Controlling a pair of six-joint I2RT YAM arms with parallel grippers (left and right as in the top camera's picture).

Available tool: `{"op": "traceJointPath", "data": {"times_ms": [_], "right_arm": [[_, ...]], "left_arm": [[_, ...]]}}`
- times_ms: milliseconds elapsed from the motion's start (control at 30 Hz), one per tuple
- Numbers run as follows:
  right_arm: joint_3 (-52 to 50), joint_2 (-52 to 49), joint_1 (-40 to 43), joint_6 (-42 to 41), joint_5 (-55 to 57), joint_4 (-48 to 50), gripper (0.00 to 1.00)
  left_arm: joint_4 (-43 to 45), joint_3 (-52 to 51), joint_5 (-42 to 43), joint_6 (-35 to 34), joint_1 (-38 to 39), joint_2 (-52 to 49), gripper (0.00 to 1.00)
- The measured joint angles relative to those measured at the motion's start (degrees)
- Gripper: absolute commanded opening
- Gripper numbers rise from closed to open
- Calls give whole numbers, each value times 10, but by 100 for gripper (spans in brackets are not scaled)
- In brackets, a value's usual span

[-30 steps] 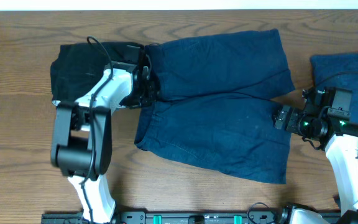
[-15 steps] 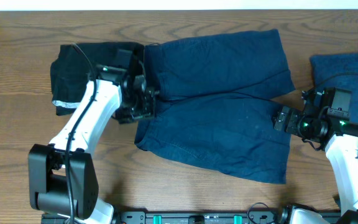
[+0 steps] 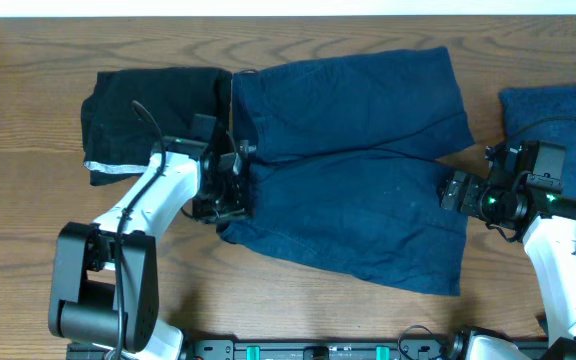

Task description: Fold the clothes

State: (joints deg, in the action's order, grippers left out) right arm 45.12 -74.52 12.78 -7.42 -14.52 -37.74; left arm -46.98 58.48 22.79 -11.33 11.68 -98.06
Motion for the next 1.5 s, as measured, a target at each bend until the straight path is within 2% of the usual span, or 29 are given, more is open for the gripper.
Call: {"op": "traceJointPath", "data": {"times_ms": [67,233,300,400,433,467,667,833,867,900,1033,1067,1100,1167,1233,1400,1500], "right_arm": [[0,0,0,0,0,-1,99],[0,0,0,0,0,-1,99],[0,0,0,0,0,-1,99],[0,0,0,0,0,-2,99],[0,0,0,0,0,-2,99],[0,0,0,0,0,-2,99],[0,0,0,0,-5,2,97],[2,0,0,0,-44,3,90],[4,0,0,0,-51,3,86],[6,0,0,1,-55,5,79],[9,0,0,2,-73,22,26],[9,-1,0,2,-78,30,16],[9,-3,0,0,-82,40,11],[10,-11,0,1,-89,59,2],[11,-28,0,-1,-95,79,1],[14,-104,0,-2,-87,101,1],[14,-143,0,0,-71,99,1]], "left_arm": [[2,-13,7,3,1,0,6],[21,-57,11,6,1,0,7],[50,-84,8,3,0,0,12],[68,-99,16,-12,0,8,66],[70,-100,16,-20,3,14,72],[72,-100,14,-28,6,19,72],[76,-99,0,-54,8,27,73],[74,-96,7,-56,7,29,73],[75,-96,11,-56,5,30,73],[78,-96,14,-56,5,32,73],[84,-96,24,-56,8,66,72],[90,-96,26,-56,10,82,69],[98,-96,27,-57,13,97,62],[123,-96,28,-60,21,124,39],[167,-96,27,-55,29,142,23],[263,-95,1,-54,49,134,20],[279,-94,-8,-54,55,115,19]]}}
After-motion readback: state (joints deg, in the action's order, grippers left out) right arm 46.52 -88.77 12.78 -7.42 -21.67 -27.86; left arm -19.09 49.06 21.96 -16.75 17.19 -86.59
